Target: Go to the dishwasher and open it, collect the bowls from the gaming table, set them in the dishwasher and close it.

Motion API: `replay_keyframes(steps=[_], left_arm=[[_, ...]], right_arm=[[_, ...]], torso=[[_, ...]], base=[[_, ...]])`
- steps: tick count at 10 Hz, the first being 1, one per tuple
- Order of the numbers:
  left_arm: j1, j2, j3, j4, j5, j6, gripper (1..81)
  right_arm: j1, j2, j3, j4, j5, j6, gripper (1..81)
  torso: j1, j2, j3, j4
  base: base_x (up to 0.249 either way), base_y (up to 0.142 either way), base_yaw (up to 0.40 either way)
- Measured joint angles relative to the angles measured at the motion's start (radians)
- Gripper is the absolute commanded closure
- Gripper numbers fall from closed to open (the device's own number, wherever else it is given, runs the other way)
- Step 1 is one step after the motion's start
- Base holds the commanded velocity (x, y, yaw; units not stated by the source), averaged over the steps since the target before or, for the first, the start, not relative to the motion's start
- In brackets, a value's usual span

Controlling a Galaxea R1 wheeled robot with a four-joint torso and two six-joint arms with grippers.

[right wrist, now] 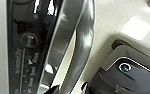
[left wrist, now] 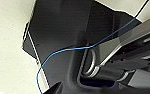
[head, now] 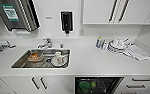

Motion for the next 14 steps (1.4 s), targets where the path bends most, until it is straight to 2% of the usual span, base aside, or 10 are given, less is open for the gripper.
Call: replay_keyframes(steps=[3,5,6,8,11,12,14], left_arm=[[0.0,0.0,0.0,-0.003,0.016,0.0,1.0],[0.0,0.002,-0.005,-0.003,0.016,0.0,1.0],[-0.001,0.007,-0.022,-0.003,0.016,0.001,1.0],[-0.021,0.015,-0.063,-0.003,0.019,0.003,1.0],[-0.073,0.015,-0.119,-0.002,0.019,0.007,1.0],[-0.081,0.019,-0.134,-0.002,0.019,0.009,1.0],[-0.094,0.026,-0.157,-0.001,0.021,0.011,1.0]], right_arm=[[0.131,0.028,0.031,0.064,0.009,0.001,1.0],[0.14,-0.018,0.055,0.066,-0.024,-0.004,1.0],[0.117,-0.031,0.048,0.054,-0.033,-0.038,1.0],[0.053,-0.007,0.014,0.017,-0.053,-0.17,1.0],[-0.112,0.092,-0.15,-0.036,-0.073,-0.534,1.0],[-0.154,0.138,-0.192,-0.04,-0.069,-0.629,1.0],[-0.22,0.245,-0.265,-0.053,-0.071,-0.741,1.0]], torso=[[0.0,0.0,0.0,0.0],[0.0,0.0,0.0,0.0],[0.0,0.0,0.0,0.0],[0.0,0.0,0.0,0.0],[0.0,0.0,0.0,0.0],[0.0,0.0,0.0,0.0],[0.0,0.0,0.0,0.0]], base=[[0.0,0.0,0.0],[0.0,0.0,0.0],[0.0,0.0,0.0],[0.0,0.0,0.0],[0.0,0.0,0.0],[0.0,0.0,0.0],[0.0,0.0,0.0]])
